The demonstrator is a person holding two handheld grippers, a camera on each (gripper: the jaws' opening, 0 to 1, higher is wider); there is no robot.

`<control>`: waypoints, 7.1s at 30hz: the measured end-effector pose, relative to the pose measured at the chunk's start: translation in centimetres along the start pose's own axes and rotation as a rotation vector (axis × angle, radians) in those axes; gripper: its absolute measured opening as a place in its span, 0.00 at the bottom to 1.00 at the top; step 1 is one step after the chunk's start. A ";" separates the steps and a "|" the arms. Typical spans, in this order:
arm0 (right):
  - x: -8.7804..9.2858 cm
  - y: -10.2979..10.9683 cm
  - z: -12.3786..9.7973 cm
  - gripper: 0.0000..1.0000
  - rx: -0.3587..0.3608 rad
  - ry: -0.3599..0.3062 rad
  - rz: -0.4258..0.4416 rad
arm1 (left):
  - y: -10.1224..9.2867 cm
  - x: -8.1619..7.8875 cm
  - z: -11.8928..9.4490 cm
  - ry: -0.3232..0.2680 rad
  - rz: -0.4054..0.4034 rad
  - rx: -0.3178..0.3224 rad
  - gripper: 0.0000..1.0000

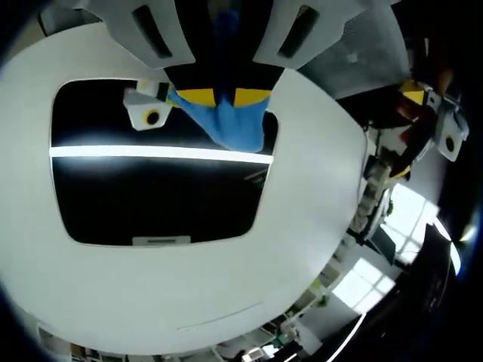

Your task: Wipe the mirror surface with the cleaning cloth until all visible marks leave the cleaned area.

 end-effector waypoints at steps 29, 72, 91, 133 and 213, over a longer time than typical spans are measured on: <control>0.6 -1.5 -0.8 0.01 0.004 -0.014 0.053 | 0.2 0.2 0.8 0.025 0.004 0.016 0.99; -3.9 -3.7 0.7 0.01 0.038 -0.009 -0.016 | -1.0 1.3 -0.2 0.020 -0.010 -0.007 0.99; -6.7 -5.2 1.6 0.01 0.059 -0.018 -0.011 | -0.8 1.1 -0.5 0.015 -0.034 -0.028 0.99; -11.1 -7.9 3.2 0.01 0.075 -0.040 0.000 | -1.2 0.3 -0.2 -0.009 -0.024 -0.017 0.99; -8.1 -10.7 0.4 0.01 0.158 -0.067 -0.027 | -2.7 0.1 -0.3 -0.038 -0.036 0.009 0.99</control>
Point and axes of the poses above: the point that each gripper's makers call its tool centre point, and the gripper's own axes: z roughly forward along the fingers, y roughly to its left, x roughly out of its underside, the point moved 7 cm from there along -z, roughly backward along the fingers, and after that the axes turned 15 degrees about -z, right-handed, at the moved point
